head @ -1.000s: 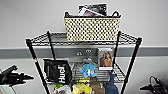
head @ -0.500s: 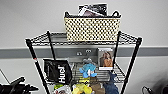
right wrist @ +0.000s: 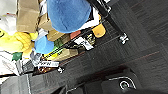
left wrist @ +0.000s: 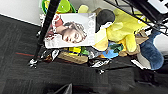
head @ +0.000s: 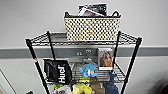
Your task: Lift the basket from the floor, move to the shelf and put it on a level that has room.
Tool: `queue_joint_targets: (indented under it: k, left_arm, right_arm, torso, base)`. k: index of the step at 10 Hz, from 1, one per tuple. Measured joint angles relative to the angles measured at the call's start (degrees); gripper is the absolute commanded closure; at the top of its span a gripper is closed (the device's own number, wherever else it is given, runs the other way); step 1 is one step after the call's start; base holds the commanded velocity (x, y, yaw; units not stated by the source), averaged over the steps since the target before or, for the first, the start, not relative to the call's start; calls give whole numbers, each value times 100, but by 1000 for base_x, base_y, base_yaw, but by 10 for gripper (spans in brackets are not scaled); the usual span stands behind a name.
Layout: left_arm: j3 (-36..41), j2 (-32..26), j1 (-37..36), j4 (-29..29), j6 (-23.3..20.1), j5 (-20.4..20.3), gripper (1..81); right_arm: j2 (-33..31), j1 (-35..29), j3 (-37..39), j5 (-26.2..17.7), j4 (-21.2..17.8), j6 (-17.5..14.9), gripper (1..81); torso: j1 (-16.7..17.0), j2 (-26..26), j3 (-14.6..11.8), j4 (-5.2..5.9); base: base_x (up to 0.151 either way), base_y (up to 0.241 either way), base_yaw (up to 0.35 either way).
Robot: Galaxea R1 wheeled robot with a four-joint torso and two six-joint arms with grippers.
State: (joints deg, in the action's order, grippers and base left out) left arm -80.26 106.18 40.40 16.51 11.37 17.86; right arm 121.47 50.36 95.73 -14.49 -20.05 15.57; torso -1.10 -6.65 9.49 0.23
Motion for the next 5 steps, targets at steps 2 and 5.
queue_joint_targets:
  k: [2,5]
  left_arm:
    - [-206,369,519,-2,-143,-251,10]
    - [-523,1085,1326,0,-394,-764,10]
  right_arm:
    - [321,322,230,188,2,-179,10]
    - [987,661,655,343,2,-466,10]
  torso:
    - [0,0,0,0]
    - [0,0,0,0]
  base:
    - [0,0,0]
    - [0,0,0]
